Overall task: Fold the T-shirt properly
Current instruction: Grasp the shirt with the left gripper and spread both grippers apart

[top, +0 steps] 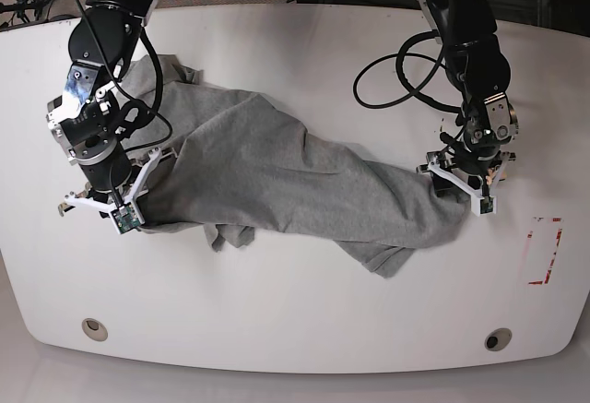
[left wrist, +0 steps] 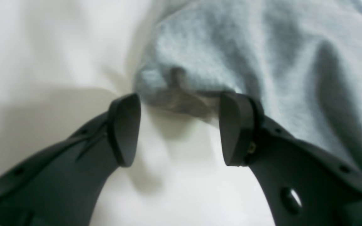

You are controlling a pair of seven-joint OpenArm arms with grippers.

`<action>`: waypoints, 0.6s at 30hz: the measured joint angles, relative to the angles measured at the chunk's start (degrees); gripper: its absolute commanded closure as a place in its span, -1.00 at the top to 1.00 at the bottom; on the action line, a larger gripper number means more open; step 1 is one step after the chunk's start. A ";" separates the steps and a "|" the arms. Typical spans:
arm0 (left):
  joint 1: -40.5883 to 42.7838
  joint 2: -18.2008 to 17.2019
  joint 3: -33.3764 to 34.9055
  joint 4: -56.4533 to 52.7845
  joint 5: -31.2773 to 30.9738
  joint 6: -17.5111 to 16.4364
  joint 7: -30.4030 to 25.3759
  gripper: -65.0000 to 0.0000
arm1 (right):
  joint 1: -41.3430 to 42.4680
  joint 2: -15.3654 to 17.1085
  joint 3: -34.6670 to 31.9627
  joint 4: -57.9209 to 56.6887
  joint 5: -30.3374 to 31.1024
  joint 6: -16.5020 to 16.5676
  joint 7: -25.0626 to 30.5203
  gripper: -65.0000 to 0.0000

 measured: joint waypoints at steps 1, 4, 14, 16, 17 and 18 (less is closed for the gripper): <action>-0.04 -0.17 -0.13 -0.74 0.07 0.04 -0.28 0.14 | 0.02 0.04 0.02 0.00 -0.26 0.00 0.02 -1.00; -0.39 -0.35 -0.22 -2.75 0.42 0.17 -1.09 0.14 | 0.02 0.09 0.09 0.00 -0.22 0.00 0.04 -1.00; -1.99 -0.28 -0.33 -5.70 0.57 0.17 -3.98 0.14 | -0.20 0.09 0.09 0.00 -0.17 0.00 0.04 -1.00; -1.51 -0.31 -0.39 -4.46 0.61 0.20 -2.56 0.14 | -0.15 0.09 0.09 0.00 -0.17 0.00 0.04 -1.00; -1.20 -0.42 -0.52 -4.02 0.59 0.17 -2.43 0.14 | -0.17 0.09 0.09 0.00 -0.17 0.00 0.04 -1.00; -0.92 -0.46 -0.59 -3.50 0.59 0.17 -2.19 0.14 | -0.20 0.07 0.09 0.00 -0.17 0.00 0.04 -1.00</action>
